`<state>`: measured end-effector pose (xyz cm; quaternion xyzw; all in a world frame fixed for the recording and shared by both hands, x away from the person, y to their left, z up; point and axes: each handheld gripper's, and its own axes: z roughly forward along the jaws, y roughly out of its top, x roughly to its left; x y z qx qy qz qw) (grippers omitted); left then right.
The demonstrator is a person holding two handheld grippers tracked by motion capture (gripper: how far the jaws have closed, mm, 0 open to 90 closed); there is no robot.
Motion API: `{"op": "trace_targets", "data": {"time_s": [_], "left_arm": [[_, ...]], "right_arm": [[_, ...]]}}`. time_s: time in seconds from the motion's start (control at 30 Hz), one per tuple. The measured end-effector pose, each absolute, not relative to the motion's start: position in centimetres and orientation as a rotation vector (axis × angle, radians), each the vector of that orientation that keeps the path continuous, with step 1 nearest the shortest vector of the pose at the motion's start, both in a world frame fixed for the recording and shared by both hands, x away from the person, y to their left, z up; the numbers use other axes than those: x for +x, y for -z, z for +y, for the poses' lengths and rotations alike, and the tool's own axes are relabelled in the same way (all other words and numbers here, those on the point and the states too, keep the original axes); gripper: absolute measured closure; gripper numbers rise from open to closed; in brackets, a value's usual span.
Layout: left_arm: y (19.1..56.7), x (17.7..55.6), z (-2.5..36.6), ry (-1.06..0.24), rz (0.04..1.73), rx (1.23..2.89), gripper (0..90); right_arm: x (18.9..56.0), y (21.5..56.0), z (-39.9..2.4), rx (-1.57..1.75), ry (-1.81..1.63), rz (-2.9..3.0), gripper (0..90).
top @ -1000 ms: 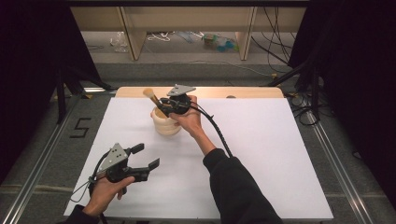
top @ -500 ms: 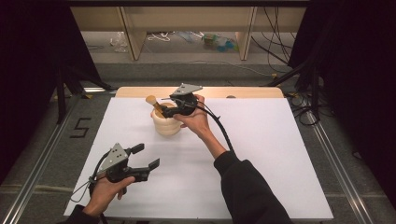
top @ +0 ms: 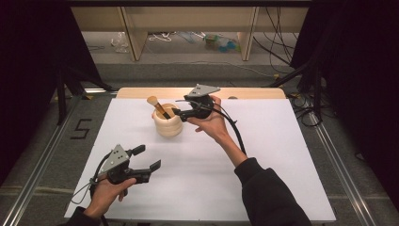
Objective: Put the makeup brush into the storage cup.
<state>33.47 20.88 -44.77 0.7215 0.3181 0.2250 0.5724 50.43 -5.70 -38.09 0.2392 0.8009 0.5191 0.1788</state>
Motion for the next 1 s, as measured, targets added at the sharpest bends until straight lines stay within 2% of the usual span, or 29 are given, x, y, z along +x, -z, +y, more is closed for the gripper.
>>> {"op": "trace_targets", "data": {"time_s": [0.17, 0.5, 0.57, 0.6, 0.67, 1.0], "left_arm": [[44.9, 33.1, 20.7, -0.478, 0.794, 1.681, 16.3], [44.9, 33.1, 20.7, -0.484, 0.81, 1.686, 16.3], [44.8, 33.2, 21.0, -0.507, 0.792, 1.737, 16.3], [45.0, 33.1, 20.4, -0.474, 0.823, 1.648, 16.3], [45.0, 33.1, 20.2, -0.465, 0.833, 1.621, 16.3], [45.0, 33.0, 20.1, -0.46, 0.845, 1.613, 16.3]], "right_arm": [[49.2, 37.8, -8.0, 0.698, -1.464, 2.26, 29.2], [46.2, 37.4, -11.2, 0.686, -1.449, 2.236, 27.3], [45.8, 37.3, -11.8, 0.698, -1.46, 2.222, 27.3], [45.5, 37.3, -12.1, 0.703, -1.474, 2.224, 27.2], [45.2, 37.4, -12.7, 0.712, -1.469, 2.219, 27.2], [44.1, 38.3, -15.4, 0.773, -1.459, 2.202, 26.0]]}}
